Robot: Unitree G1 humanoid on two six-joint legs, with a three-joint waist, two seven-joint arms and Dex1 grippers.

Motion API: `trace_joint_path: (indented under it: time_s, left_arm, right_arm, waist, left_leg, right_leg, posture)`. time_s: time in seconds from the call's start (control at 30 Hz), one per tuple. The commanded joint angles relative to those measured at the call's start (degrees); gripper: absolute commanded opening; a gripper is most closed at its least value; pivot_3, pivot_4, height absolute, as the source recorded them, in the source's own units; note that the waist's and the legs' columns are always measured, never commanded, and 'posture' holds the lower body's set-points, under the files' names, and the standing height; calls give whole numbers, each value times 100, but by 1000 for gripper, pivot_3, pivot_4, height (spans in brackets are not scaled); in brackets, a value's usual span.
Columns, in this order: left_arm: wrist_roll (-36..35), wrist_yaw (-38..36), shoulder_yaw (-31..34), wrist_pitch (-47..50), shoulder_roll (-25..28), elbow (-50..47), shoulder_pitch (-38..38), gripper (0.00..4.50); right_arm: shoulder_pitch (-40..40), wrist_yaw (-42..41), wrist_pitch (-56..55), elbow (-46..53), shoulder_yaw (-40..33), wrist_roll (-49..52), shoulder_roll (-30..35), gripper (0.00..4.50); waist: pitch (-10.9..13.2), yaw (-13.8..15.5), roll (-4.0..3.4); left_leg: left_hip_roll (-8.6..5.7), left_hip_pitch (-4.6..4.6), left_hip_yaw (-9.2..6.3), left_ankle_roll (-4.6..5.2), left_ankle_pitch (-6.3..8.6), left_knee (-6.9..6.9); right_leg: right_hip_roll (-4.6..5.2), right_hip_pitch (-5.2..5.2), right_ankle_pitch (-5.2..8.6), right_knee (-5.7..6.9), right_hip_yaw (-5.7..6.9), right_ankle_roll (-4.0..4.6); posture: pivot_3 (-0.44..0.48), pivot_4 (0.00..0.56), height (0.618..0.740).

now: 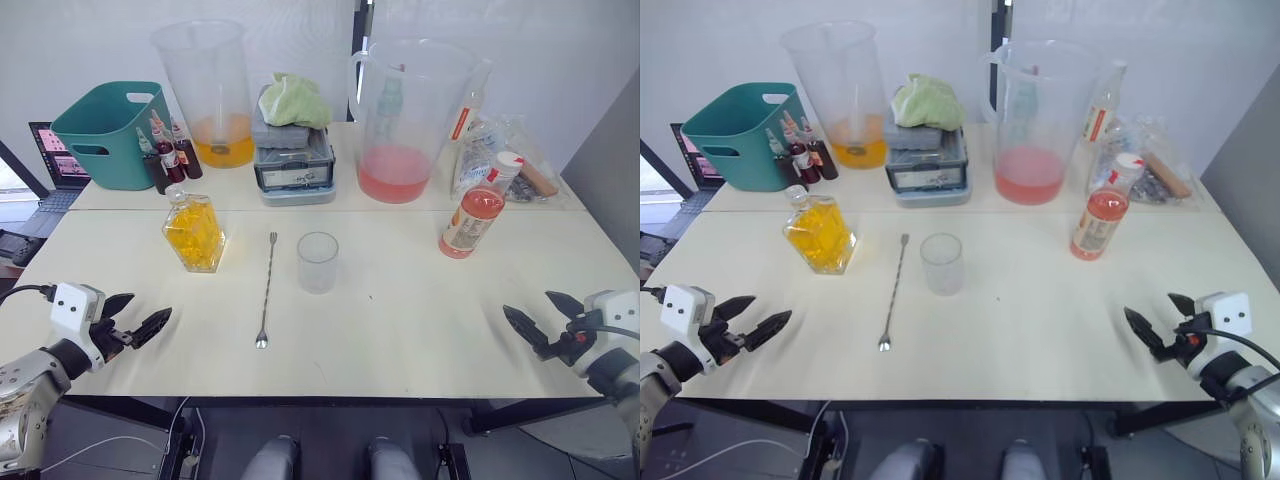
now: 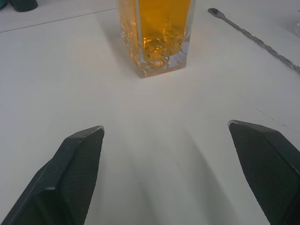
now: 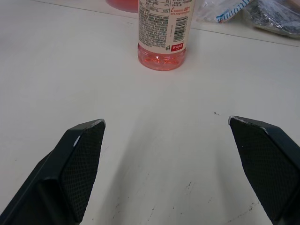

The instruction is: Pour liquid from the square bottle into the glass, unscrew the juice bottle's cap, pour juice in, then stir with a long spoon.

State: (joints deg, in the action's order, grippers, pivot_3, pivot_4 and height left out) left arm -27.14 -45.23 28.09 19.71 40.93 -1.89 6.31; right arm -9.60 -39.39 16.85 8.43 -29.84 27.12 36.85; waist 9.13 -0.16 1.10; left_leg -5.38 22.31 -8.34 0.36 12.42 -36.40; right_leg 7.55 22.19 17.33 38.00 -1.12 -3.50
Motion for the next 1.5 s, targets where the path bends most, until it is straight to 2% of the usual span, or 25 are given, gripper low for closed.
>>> trace_joint_path:
  time_s: [0.03, 0.2, 0.3, 0.47, 0.6, 0.8, 1.23, 1.5]
  left_arm:
    - [53, 61, 42, -129, 79, -114, -108, 4487]
    - [-87, 380, 0, 52, -274, -250, -201, 4487]
    - [73, 1187, -18, 26, -775, -278, -522, 4487]
    - [87, 1918, -443, 306, -1428, -874, -784, 4487]
    - [230, 2493, -654, 448, -1719, -1186, -1018, 4487]
    - [1030, 3279, -1027, 256, -1843, -1329, -1282, 4487]
    - [1000, 3416, -1153, 659, -1934, -1090, -2064, 4487]
    - [1232, 3771, -1175, 758, -1947, -193, -2829, 4487]
  right_arm:
    - [117, 53, -15, 90, -43, 60, 2, 4500]
    - [341, 14, 178, 310, 97, 285, -10, 4500]
    - [529, -221, 463, 611, 232, 611, 125, 4500]
    - [859, -797, 1123, 1171, 606, 1248, 522, 4500]
    - [1046, -1154, 1549, 1568, 868, 1590, 901, 4500]
    - [1245, -1465, 1806, 2135, 1163, 1834, 1275, 4500]
    - [1283, -1282, 1835, 2498, 1363, 1788, 1220, 4500]
    - [1119, -1037, 1831, 2609, 1347, 1783, 1159, 4500]
  waist:
    - [0, -2, 0]
    - [0, -3, 0]
    - [1, 3, 0]
    - [1, 29, 3]
    - [3, 74, 7]
    - [7, 90, 13]
    - [17, 104, 30]
    - [20, 114, 35]
  left_leg:
    - [0, 0, 0, 0, 0, 0]
    - [2, -2, 2, 0, 0, 0]
    - [2, -1, 3, 0, 0, 1]
    - [3, 2, 8, 0, 0, -8]
    - [4, 6, 11, 0, 0, -14]
    - [4, 8, 18, 1, 1, -18]
    - [2, 16, 20, 1, 1, -29]
    - [0, 21, 20, 2, 1, -39]
  right_leg:
    - [0, 0, 0, 0, 0, 0]
    - [-2, 0, -2, 1, -1, 2]
    - [-2, 0, -3, -2, -2, 1]
    - [-6, -1, -8, 0, -5, -3]
    - [-7, -1, -10, -2, -3, -5]
    - [-8, 0, -11, -3, -3, -7]
    - [-8, 1, -14, -4, -1, -13]
    - [-9, 2, -18, -3, 1, -17]
  posture:
    - [0, 150, 740]
    - [0, 150, 740]
    - [0, 150, 740]
    - [0, 150, 740]
    - [0, 150, 740]
    - [0, 150, 740]
    - [0, 150, 740]
    - [0, 150, 740]
